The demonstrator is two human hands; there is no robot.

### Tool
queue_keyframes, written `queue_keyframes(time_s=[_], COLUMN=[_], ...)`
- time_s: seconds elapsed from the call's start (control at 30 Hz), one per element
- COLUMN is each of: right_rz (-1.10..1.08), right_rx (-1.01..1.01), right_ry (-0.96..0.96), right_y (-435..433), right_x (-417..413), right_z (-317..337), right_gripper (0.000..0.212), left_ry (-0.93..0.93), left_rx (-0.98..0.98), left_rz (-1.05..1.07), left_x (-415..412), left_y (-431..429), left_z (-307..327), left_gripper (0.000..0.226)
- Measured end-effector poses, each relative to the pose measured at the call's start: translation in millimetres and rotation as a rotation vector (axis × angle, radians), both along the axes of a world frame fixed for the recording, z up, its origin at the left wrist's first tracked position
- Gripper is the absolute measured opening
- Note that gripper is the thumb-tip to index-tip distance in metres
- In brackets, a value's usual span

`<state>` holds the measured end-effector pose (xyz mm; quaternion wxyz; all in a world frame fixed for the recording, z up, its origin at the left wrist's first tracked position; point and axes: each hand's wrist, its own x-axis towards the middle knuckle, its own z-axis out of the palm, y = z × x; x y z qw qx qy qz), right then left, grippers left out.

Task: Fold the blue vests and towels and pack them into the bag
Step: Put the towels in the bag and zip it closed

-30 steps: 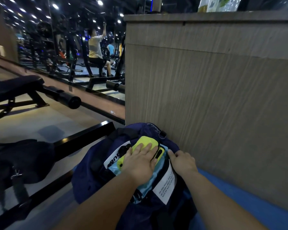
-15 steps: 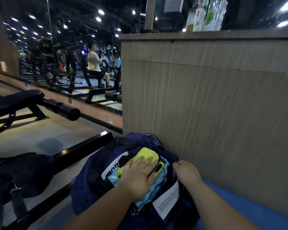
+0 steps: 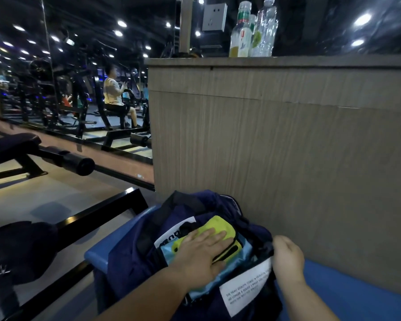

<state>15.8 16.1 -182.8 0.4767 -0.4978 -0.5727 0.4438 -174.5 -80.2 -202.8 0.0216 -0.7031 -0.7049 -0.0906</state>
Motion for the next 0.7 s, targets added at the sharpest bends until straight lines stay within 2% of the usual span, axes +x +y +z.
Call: queue_keyframes(time_s=[0.23,0.37,0.47,0.6,0.7], right_rz=[-0.307,-0.442,-0.435,-0.231,-0.119], right_rx=[-0.060,-0.046,0.015,0.029,0.154], right_ry=[0.137,0.092,-0.007,-0.384,-0.644], right_y=[-28,-41,-51,-47,-37], right_x=[110,167,197,209,200], right_z=[10,16,21,20,15], right_gripper=[0.029,0.032,0.037,0.036,0.027], left_ry=[-0.046,-0.078,-0.100,-0.141,-0.349], left_rx=[-0.032,-0.031,-0.030,-0.026,0.034], left_rz=[-0.275,-0.399,-0.474,-0.523,-0.493], left_x=[97,155,184,196,192], left_y=[23,36,45,51,49], left_z=[4,6,6,6,8], left_gripper=[0.058,0.069,0.071,0.088,0.079])
